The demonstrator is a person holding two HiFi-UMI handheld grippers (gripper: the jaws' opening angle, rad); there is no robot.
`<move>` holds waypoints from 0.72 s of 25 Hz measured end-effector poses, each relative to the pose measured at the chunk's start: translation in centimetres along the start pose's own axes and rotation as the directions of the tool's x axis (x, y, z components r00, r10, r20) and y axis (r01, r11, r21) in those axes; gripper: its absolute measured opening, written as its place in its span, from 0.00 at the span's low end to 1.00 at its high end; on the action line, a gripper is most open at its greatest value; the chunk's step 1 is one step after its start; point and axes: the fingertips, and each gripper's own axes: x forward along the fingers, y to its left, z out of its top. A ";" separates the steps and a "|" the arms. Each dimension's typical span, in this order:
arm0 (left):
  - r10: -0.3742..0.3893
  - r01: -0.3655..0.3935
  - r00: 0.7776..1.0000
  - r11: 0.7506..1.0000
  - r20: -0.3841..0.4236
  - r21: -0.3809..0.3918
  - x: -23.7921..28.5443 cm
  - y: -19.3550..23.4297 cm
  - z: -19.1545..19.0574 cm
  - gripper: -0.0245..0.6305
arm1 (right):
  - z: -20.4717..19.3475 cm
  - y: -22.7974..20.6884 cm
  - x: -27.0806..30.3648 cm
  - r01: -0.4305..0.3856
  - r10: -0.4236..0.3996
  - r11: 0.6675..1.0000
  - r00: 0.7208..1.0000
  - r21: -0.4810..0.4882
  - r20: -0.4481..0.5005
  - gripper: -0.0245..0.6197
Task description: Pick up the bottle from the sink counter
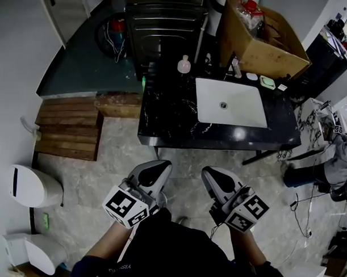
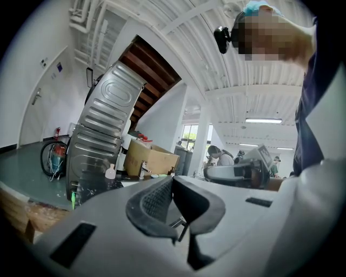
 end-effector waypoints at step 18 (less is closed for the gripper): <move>-0.046 0.045 0.999 0.999 0.004 0.006 0.7 7.7 2.7 0.05 | 1.6 -1.3 7.4 0.053 -0.053 0.998 0.999 -0.016 0.015 0.07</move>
